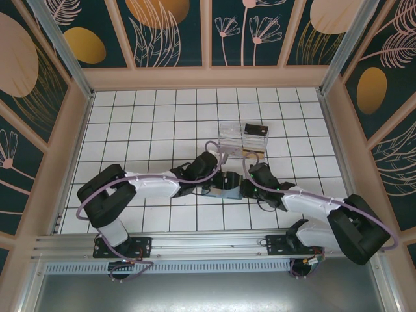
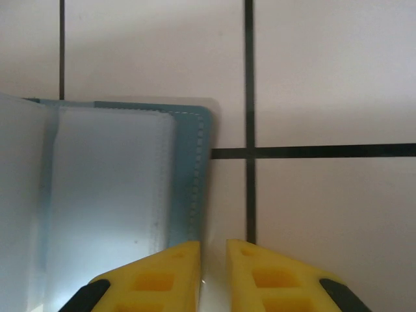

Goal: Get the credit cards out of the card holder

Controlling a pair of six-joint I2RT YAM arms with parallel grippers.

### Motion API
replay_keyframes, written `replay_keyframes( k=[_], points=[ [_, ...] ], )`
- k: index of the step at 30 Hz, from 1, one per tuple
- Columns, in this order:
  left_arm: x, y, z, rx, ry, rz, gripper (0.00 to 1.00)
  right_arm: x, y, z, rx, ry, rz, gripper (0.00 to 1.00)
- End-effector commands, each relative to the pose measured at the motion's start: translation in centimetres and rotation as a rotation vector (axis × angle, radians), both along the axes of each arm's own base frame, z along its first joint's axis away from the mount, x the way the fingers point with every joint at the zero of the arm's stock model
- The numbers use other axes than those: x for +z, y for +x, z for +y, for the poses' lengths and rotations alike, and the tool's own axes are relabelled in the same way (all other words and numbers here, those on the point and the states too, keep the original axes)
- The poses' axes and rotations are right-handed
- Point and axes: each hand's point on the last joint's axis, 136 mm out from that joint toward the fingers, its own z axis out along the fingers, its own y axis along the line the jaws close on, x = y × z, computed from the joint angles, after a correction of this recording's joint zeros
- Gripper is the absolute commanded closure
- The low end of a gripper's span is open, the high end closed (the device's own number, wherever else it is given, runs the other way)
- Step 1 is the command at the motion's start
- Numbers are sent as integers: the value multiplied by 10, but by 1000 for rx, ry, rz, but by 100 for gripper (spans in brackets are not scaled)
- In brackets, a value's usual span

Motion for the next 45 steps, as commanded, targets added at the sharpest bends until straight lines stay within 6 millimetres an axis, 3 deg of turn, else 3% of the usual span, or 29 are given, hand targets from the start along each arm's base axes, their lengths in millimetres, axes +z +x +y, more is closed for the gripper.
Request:
replay_keyframes(
  k=[1, 10, 13, 19, 24, 26, 32, 35, 40, 45],
  points=[
    [7, -7, -18, -52, -47, 0, 29, 2, 0, -3, -25, 48, 4, 79],
    [5, -6, 9, 31, -3, -25, 29, 4, 2, -3, -32, 54, 0, 79],
    [-3, -8, 9, 19, 4, -10, 30, 10, 3, 0, -23, 72, -10, 79],
    [-13, -5, 13, 52, 24, -2, 32, 25, 0, 24, 56, 198, -16, 70],
    [-17, -7, 16, 57, 25, 12, 37, 29, -2, 31, 58, 290, -1, 61],
    [-34, -9, 17, 62, 36, 47, 37, 24, -4, 26, 37, 286, 15, 61],
    [-55, -16, 10, 42, 27, 120, 40, 20, -10, 17, 8, 317, 26, 61],
    [-47, -13, 15, 66, 26, 97, 42, 22, -10, 18, 18, 321, 26, 61],
    [-15, -1, 30, 119, 35, 20, 41, 27, -5, 25, 37, 341, 18, 61],
    [-9, 7, 50, 183, 66, -11, 40, 31, 1, 35, 56, 337, 17, 61]
  ],
)
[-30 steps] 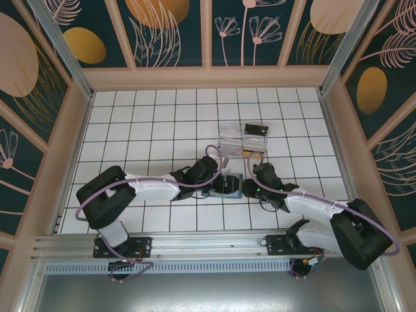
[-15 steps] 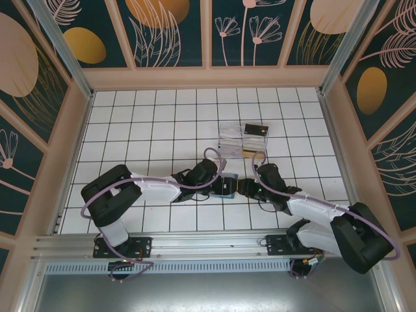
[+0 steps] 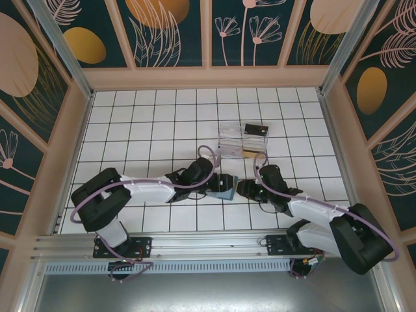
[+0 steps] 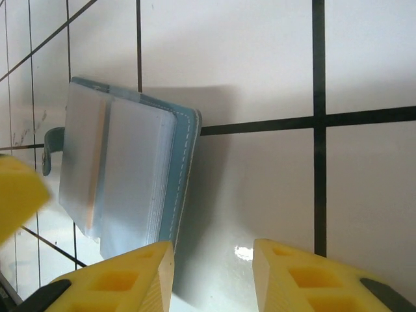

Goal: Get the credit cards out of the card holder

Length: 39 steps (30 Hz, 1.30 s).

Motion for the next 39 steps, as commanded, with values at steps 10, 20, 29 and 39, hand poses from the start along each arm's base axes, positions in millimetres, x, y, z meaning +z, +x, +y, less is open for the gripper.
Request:
replay_keyframes(
  k=[10, 20, 29, 39],
  points=[
    [-32, 12, 68, 168, 164, 12, 43, 14, 23, 33, 49, -16, -29, 60],
    [-46, 16, 91, 227, 276, 9, 42, -7, 28, 21, 13, -133, 7, 80],
    [-49, 15, 88, 206, 274, 20, 44, -9, 27, 21, 17, -144, 10, 82],
    [-52, 6, 78, 144, 236, 50, 41, -9, 26, 22, 22, -139, 10, 82]
  ],
)
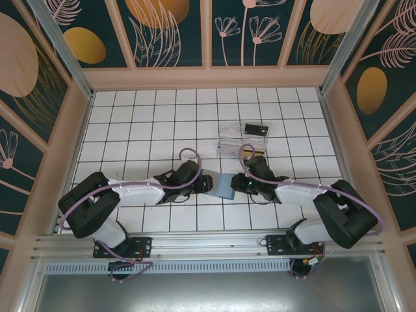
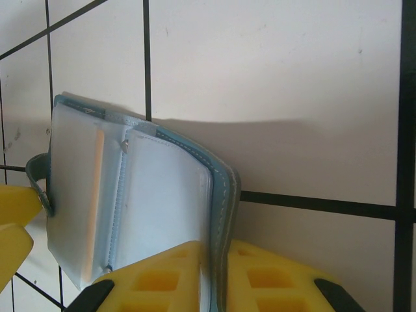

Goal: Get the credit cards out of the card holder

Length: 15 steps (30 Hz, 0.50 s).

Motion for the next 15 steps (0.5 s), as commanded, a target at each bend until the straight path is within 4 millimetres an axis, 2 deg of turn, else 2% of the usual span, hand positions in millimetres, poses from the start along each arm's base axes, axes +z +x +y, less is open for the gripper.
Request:
replay_keyframes(
  k=[1, 15],
  points=[
    [-4, -4, -3, -39, -10, 19, 42, -4, 1, -2, 2, -38, -5, 82],
    [-6, -4, -22, -86, -62, 44, 41, -6, 0, -1, 7, -39, 0, 81]
  ],
)
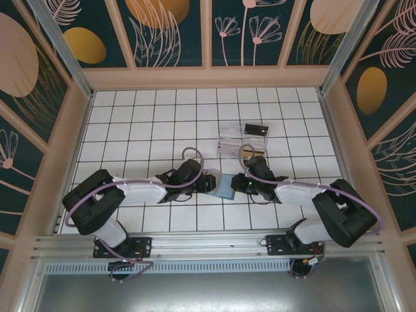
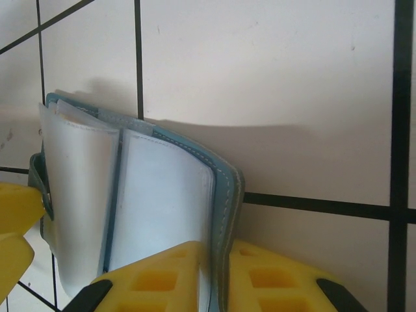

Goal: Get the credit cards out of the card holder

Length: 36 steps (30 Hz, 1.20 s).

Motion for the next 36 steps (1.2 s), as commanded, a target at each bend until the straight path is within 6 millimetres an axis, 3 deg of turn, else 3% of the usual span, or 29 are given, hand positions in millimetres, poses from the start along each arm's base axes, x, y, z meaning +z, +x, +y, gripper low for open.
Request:
replay_keyframes(
  k=[1, 8, 11, 20, 26, 31, 36],
  points=[
    [-4, -5, -8, -44, -10, 31, 40, -3, 0, 0, 8, -30, -3, 81],
    [-2, -4, -14, -64, -17, 32, 39, -4, 0, 1, 11, -29, -2, 81],
    [-1, -4, -14, -68, -19, 28, 23, -4, -1, 1, 13, -29, -3, 80],
    [4, -8, -22, -100, -73, 32, 1, -5, -2, -1, 11, -32, -1, 79],
    [2, -9, -18, -86, -64, 34, 1, -3, -1, -5, -7, -44, -10, 75],
    [5, -3, -9, -45, -35, 10, 5, 29, 11, -17, -77, -45, -123, 72],
    [4, -3, -9, -40, -36, 13, 9, 69, 10, 8, -6, 123, -182, 74]
  ],
)
